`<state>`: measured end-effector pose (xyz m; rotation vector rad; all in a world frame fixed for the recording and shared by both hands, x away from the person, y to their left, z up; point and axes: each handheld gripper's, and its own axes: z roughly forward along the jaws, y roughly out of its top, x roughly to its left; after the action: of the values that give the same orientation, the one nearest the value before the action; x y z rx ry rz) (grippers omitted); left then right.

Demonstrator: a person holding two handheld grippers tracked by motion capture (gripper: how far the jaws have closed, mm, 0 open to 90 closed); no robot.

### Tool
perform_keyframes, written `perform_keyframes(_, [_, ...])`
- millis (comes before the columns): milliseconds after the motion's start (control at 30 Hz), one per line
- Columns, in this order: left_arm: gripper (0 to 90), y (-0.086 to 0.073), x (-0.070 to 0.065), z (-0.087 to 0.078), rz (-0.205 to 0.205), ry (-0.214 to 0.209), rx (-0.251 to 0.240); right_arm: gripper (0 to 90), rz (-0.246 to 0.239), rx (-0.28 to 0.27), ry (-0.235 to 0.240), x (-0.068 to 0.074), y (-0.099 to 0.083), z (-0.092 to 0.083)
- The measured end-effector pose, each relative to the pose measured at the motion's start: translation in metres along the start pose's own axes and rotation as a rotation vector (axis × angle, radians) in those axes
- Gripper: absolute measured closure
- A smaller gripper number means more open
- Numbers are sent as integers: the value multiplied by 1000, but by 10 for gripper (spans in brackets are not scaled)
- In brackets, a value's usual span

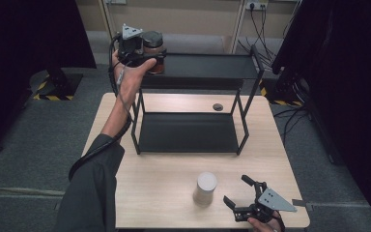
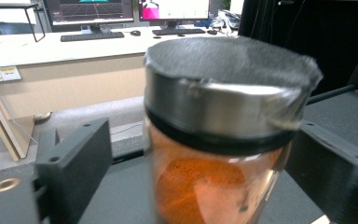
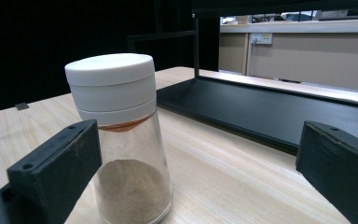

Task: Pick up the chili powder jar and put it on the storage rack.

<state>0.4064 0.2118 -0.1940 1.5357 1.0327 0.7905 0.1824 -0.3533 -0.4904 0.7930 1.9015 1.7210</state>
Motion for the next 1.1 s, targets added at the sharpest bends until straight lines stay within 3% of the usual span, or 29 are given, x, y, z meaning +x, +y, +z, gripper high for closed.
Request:
perform_keyframes(167, [23, -3, 1, -6, 3, -20, -9, 4, -1, 1, -1, 0, 0, 0])
perform_keyframes(567, [11, -10, 0, -25, -2, -63, -32, 4, 0, 2, -4, 0, 0, 0])
perform_keyframes(1100, [19, -35, -7, -51, 22, -146, -74, 4, -1, 1, -7, 1, 0, 1])
